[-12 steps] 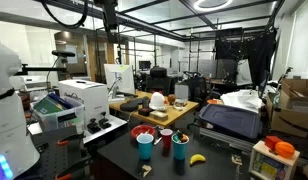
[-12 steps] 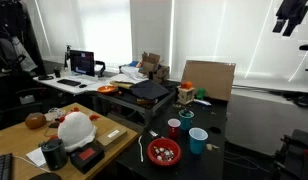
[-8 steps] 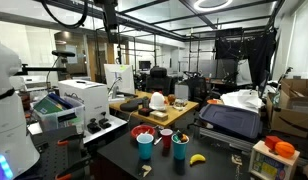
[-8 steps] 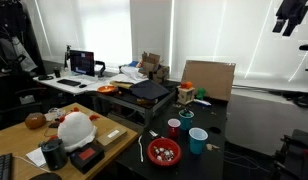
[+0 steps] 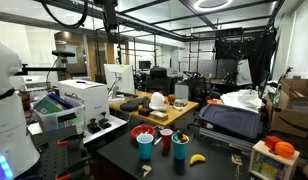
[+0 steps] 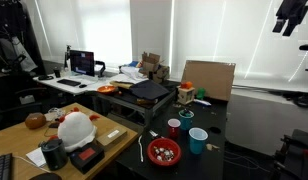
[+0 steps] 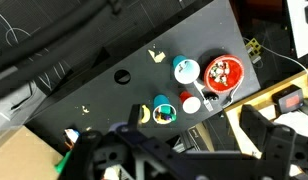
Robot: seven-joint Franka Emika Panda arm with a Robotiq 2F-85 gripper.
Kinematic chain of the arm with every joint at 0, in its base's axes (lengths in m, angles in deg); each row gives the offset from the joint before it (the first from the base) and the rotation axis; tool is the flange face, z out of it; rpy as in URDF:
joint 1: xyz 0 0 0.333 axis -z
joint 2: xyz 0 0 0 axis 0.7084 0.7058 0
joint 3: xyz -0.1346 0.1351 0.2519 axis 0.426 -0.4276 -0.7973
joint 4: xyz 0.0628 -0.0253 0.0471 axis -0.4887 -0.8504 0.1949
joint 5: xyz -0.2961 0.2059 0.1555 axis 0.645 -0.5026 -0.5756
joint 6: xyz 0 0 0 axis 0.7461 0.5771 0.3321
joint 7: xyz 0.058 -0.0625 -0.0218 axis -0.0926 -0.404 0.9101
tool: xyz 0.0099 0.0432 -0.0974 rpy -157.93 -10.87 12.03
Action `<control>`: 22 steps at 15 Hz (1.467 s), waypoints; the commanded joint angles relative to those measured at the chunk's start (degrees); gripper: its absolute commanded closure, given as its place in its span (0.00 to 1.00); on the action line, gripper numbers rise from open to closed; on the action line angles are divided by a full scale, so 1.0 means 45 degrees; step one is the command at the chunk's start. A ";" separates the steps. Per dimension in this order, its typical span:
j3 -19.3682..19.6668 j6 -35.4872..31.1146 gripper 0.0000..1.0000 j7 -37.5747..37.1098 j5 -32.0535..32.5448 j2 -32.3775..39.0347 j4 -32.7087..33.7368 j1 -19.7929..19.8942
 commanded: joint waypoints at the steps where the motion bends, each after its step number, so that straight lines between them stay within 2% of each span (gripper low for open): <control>1: -0.0116 0.0017 0.00 0.0103 -0.0105 0.0032 0.0022 0.0168; 12: -0.0116 0.0016 0.00 0.0103 -0.0105 0.0032 0.0022 0.0167; 14: -0.0233 -0.0228 0.00 0.0171 0.0239 0.0394 0.0281 0.0204; 17: -0.0295 -0.0731 0.00 0.0507 0.0295 0.1400 0.0669 -0.0181; 22: -0.0299 -0.2021 0.00 0.1515 -0.0249 0.4157 0.1451 -0.1032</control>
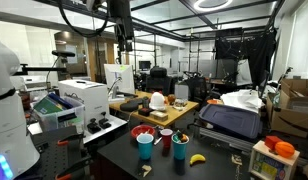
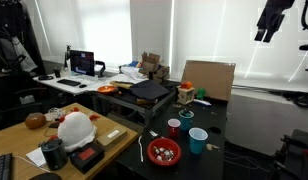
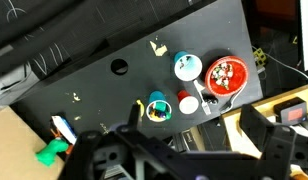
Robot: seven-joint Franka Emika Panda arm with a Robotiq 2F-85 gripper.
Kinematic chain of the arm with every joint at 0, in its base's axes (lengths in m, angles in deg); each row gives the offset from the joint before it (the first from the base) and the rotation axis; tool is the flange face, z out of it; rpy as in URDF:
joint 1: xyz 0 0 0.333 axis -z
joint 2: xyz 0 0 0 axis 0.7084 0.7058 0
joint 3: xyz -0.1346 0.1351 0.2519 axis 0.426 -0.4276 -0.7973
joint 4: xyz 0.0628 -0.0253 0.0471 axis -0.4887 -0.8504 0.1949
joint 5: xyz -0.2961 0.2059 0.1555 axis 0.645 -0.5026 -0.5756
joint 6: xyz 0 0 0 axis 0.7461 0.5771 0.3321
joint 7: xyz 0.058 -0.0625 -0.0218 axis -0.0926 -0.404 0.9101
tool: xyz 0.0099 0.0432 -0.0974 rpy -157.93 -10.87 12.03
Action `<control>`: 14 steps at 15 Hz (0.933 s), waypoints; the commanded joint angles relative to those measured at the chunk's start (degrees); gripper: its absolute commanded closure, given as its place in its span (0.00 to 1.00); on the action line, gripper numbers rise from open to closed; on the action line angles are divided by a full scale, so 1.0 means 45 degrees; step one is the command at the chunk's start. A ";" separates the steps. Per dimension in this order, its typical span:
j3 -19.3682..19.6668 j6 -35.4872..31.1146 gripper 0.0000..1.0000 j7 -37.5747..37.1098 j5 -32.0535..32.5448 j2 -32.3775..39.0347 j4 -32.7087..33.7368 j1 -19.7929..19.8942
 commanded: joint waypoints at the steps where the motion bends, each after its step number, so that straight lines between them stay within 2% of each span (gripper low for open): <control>1: -0.0077 -0.0817 0.00 0.0955 -0.0501 0.2521 0.1135 -0.0546; 7: -0.0524 -0.2431 0.00 0.1879 -0.1624 0.6376 0.2425 -0.1148; 14: -0.1852 -0.4431 0.00 0.1422 -0.1815 1.0158 0.3816 -0.1072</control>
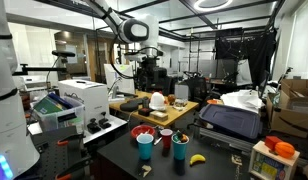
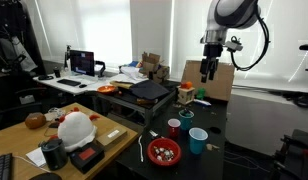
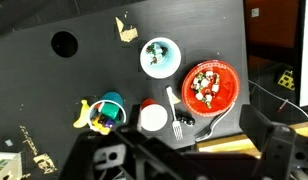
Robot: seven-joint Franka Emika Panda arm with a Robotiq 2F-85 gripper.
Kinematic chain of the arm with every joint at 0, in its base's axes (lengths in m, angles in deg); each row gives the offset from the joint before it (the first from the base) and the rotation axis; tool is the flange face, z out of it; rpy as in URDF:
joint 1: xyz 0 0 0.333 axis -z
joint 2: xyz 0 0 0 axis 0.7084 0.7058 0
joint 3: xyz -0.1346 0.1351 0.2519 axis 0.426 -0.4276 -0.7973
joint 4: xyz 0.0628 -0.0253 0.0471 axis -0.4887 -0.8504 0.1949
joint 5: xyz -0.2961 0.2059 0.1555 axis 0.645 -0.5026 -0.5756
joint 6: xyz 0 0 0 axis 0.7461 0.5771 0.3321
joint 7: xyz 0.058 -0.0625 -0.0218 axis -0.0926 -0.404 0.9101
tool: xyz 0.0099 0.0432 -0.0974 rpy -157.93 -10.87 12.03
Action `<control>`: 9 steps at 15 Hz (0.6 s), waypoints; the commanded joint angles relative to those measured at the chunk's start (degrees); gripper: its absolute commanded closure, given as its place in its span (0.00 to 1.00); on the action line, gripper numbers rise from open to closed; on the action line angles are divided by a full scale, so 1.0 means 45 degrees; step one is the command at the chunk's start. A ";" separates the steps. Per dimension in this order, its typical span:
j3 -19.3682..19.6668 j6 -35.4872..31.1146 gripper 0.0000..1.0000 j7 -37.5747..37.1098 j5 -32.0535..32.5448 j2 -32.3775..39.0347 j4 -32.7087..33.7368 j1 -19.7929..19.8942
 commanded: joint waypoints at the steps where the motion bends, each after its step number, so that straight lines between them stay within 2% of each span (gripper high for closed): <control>1: -0.0574 -0.0706 0.00 -0.0086 -0.0086 0.1854 0.1141 0.0088; 9: -0.1406 -0.2682 0.00 -0.0856 0.0473 0.5555 0.2724 -0.0204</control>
